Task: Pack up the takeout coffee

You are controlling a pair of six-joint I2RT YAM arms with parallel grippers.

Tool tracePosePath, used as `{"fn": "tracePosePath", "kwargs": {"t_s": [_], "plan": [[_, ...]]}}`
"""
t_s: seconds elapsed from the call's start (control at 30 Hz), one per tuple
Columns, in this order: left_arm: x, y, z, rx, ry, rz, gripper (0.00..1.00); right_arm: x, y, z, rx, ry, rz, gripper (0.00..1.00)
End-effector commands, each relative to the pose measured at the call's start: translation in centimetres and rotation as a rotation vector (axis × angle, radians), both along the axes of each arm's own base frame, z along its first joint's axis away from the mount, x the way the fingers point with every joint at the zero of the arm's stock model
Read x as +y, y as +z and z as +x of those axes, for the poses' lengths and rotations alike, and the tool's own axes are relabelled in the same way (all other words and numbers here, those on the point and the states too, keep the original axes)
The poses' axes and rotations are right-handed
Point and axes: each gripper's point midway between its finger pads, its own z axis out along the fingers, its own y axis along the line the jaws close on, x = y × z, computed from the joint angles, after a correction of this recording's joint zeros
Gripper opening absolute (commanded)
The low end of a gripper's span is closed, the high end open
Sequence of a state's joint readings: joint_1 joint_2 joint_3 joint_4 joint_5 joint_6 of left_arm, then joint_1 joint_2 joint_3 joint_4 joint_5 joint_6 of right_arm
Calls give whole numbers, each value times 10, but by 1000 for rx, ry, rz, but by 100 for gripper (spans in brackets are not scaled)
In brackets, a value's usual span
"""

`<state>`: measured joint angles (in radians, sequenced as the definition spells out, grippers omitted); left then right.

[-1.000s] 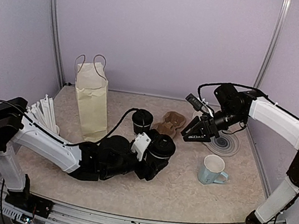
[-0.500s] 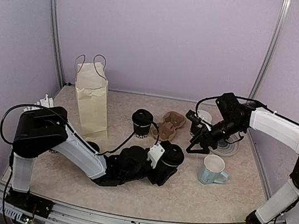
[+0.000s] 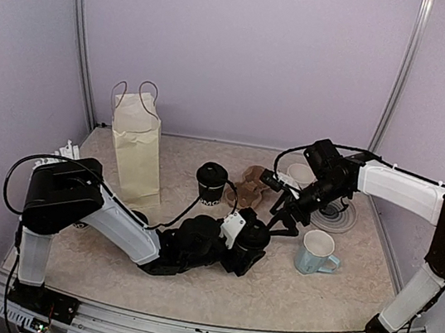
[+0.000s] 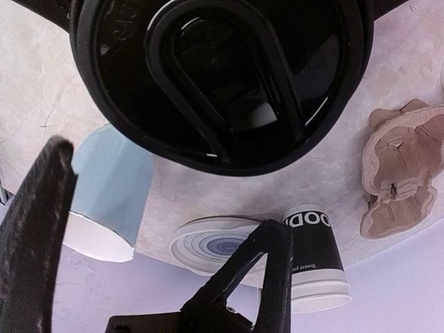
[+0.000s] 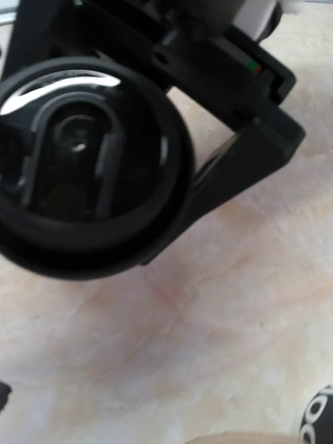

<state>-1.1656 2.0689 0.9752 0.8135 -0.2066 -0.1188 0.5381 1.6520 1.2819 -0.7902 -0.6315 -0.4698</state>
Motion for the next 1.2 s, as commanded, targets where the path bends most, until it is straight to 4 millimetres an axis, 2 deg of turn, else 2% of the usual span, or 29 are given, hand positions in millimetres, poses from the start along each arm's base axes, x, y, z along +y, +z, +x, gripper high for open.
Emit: {"fn": "tracePosePath", "kwargs": {"t_s": [0.0,0.07,0.33,0.5,0.63,0.83,1.17], "plan": [[-3,7,-7,-29,-14,16,93,15,7,1,-41,37,4,100],[0,11,-14,-51,-12,53,99,18,7,0,-65,50,-8,99],[17,32,-35,-45,1,83,99,26,10,-10,-112,113,0,100],[31,30,-56,-32,16,118,99,30,13,-18,-132,147,8,99],[48,25,-63,6,54,139,99,33,20,-28,-151,186,29,100],[76,25,-79,41,105,156,99,34,12,-40,-206,236,-11,100],[118,49,-79,85,228,60,99,47,-1,-51,-249,297,-60,99]]}}
